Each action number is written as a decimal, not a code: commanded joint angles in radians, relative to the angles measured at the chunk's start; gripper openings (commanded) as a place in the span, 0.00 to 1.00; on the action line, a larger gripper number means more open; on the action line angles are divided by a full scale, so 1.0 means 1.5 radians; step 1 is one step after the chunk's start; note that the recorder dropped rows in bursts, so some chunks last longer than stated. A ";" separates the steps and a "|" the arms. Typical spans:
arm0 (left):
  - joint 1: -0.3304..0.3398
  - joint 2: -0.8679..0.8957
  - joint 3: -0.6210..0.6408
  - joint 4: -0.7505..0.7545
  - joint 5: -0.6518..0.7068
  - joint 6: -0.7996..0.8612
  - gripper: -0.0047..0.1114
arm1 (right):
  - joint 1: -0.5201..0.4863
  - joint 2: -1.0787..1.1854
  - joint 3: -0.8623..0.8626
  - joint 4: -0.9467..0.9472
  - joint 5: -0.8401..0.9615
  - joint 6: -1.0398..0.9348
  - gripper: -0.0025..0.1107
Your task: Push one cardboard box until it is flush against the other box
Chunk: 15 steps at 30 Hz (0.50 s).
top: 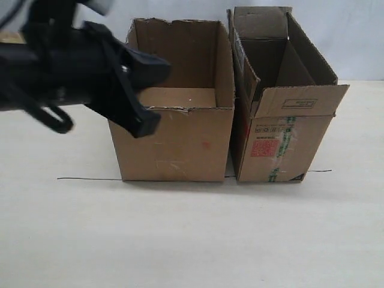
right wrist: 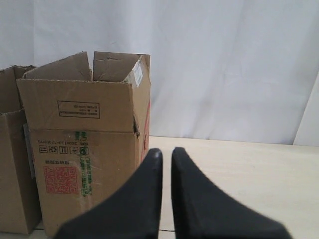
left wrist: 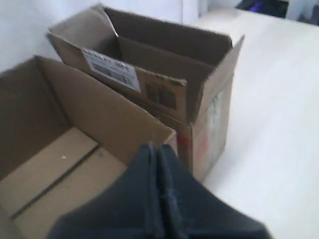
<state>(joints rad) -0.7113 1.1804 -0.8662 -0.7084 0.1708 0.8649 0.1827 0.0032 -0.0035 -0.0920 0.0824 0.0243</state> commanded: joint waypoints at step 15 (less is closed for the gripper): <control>-0.003 -0.466 0.470 -0.001 -0.422 -0.179 0.04 | -0.004 -0.002 0.002 0.002 -0.002 -0.002 0.07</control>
<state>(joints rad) -0.7113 0.6165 -0.1725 -0.7425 -0.5508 0.6209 0.1827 0.0032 -0.0035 -0.0920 0.0824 0.0243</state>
